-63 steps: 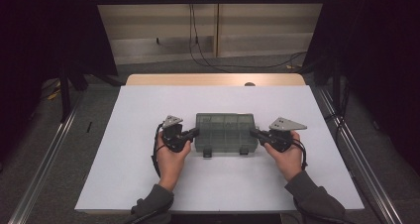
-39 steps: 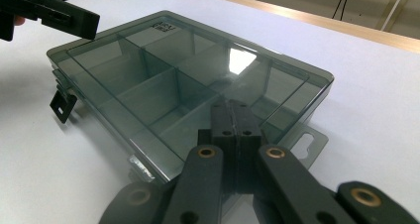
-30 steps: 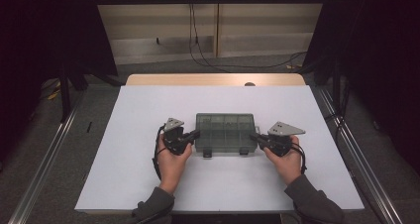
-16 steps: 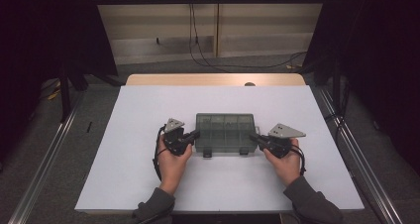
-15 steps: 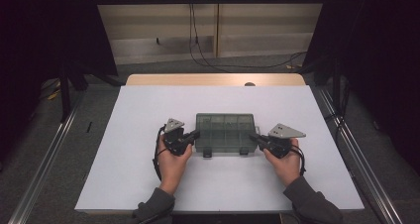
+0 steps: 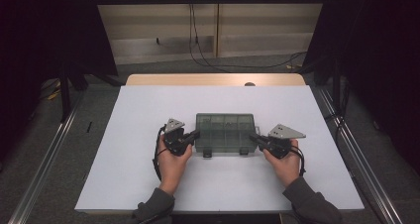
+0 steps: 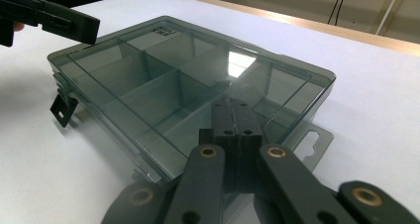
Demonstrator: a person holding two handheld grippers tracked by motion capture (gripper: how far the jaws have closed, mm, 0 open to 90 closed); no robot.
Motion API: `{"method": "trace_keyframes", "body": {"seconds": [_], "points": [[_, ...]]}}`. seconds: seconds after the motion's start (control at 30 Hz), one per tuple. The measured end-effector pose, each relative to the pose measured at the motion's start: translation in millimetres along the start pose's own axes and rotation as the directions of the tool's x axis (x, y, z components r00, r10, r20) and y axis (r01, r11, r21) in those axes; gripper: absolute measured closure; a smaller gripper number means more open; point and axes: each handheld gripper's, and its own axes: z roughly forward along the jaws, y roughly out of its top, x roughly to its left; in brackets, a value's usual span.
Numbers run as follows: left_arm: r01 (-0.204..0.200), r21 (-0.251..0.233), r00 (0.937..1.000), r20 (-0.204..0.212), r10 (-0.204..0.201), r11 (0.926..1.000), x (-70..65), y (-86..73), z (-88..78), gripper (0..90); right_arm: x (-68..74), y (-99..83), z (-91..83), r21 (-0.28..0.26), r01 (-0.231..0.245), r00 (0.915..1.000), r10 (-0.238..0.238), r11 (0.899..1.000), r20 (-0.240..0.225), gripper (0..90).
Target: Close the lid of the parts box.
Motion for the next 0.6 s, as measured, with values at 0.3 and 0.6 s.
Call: {"method": "trace_keyframes", "body": {"seconds": [0.3,0.6], "points": [[0.038,-0.005,0.9990,0.024,-0.037,0.9993,3.4,0.2,0.1,90.0,-1.1,-0.1,-0.3,-0.003,-0.010,0.9999,0.010,1.000,-0.009,90.0],[0.030,0.005,0.9989,0.038,-0.030,0.9995,3.1,3.3,2.6,86.7,-2.2,1.6,0.1,-0.006,-0.004,0.9999,0.004,1.000,-0.012,90.0]]}}
